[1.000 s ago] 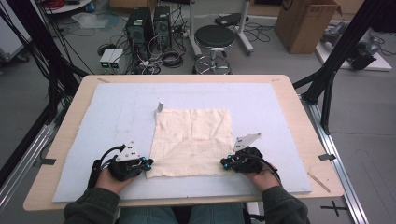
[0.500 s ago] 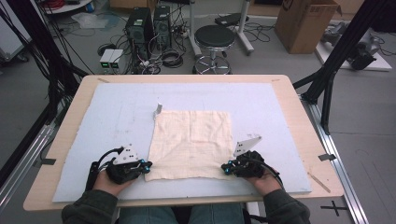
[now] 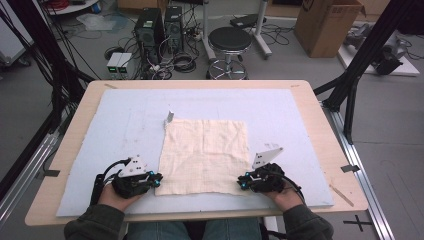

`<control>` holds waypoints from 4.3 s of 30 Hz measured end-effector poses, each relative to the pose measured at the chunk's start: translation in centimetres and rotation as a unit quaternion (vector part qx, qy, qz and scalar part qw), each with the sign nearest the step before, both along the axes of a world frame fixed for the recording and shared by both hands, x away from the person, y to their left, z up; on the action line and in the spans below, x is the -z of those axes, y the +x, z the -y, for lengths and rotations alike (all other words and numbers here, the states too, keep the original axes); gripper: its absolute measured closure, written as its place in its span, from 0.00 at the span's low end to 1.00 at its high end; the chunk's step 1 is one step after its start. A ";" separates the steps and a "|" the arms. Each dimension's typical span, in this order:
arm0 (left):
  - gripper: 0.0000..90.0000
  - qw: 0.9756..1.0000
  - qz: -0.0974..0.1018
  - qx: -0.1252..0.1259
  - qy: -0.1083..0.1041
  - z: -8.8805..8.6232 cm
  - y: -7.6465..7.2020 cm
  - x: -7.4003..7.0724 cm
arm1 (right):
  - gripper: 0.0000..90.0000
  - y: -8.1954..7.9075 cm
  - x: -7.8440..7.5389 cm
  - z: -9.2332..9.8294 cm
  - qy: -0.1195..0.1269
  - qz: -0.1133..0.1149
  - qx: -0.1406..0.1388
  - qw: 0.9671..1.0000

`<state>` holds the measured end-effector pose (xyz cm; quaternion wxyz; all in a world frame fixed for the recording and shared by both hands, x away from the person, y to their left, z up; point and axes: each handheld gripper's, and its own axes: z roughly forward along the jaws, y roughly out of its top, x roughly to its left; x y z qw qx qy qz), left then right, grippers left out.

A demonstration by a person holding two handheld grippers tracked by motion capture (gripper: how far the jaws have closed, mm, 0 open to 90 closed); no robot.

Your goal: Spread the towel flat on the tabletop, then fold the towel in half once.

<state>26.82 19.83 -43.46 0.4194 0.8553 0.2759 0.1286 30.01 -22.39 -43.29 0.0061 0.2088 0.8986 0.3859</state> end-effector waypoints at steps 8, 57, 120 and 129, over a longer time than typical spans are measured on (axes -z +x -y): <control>0.80 1.000 0.001 -0.011 -0.026 -0.4 0.3 -0.3 | 0.72 0.7 -0.3 0.6 0.032 0.005 0.024 0.999; 0.48 0.996 -0.003 -0.044 -0.072 -1.0 1.5 -1.4 | 0.28 2.4 -0.9 0.5 0.068 0.041 0.088 0.993; 0.43 0.994 -0.024 -0.069 -0.077 -0.2 9.9 -6.3 | 0.22 12.2 -5.7 -1.0 0.050 0.033 0.103 0.993; 0.45 0.991 -0.021 -0.091 -0.097 -0.6 12.3 -7.1 | 0.23 14.2 -6.6 -1.1 0.045 0.031 0.114 0.992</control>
